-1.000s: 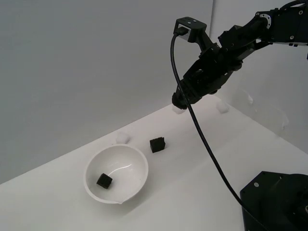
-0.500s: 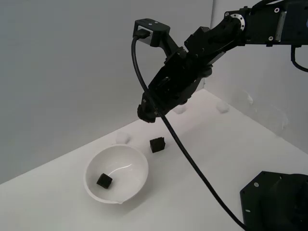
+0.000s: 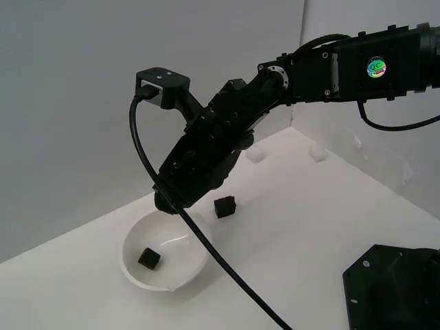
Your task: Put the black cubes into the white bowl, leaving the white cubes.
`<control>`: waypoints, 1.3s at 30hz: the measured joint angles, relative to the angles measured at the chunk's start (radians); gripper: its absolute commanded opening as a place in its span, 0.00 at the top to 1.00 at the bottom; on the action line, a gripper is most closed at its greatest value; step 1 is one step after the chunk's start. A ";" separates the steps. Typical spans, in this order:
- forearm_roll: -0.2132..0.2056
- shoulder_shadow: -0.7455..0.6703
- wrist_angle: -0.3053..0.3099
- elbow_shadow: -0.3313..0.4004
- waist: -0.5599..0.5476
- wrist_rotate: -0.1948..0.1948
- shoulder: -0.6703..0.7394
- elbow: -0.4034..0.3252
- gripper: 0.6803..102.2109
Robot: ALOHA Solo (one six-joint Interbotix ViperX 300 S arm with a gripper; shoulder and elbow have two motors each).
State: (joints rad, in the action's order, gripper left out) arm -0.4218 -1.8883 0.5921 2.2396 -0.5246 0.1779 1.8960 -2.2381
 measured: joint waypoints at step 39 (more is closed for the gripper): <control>-0.014 -0.101 -0.028 0.051 0.167 0.046 0.101 -0.052 0.19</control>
State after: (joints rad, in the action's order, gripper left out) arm -0.4357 -1.9896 0.5645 2.2902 -0.3574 0.2240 1.9972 -2.2902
